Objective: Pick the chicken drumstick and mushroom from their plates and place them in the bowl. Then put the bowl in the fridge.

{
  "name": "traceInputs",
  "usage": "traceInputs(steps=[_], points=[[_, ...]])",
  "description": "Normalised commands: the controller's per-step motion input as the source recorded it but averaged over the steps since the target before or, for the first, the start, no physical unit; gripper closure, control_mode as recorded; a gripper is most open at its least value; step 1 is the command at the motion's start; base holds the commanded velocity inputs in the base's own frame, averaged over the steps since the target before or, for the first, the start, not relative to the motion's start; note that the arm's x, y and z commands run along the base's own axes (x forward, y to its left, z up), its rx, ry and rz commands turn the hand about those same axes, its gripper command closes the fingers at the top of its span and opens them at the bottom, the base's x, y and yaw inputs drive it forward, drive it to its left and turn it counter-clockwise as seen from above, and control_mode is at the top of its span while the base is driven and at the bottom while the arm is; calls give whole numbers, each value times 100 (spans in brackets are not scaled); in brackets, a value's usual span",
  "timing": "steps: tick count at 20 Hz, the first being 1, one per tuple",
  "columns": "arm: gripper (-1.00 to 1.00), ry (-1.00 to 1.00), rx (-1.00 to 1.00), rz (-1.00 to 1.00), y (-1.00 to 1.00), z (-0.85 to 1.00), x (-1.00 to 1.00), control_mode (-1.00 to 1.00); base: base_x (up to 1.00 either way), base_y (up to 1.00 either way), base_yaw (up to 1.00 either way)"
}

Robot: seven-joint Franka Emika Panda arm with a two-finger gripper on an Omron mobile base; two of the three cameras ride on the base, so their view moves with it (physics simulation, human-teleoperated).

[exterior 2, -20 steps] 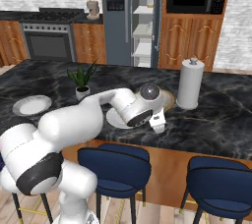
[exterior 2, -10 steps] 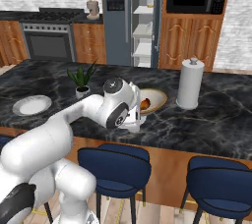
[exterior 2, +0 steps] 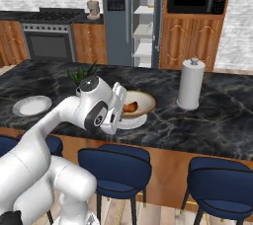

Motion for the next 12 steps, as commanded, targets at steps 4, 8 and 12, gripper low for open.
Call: traceInputs(steps=[4,8,12], points=[[100,-4,23,0,41,21,-30,-100,0,0,0],[100,-10,17,0,39,14,-35,-100,0,0,0],[100,-8,0,0,29,18,-30,-100,0,0,0]])
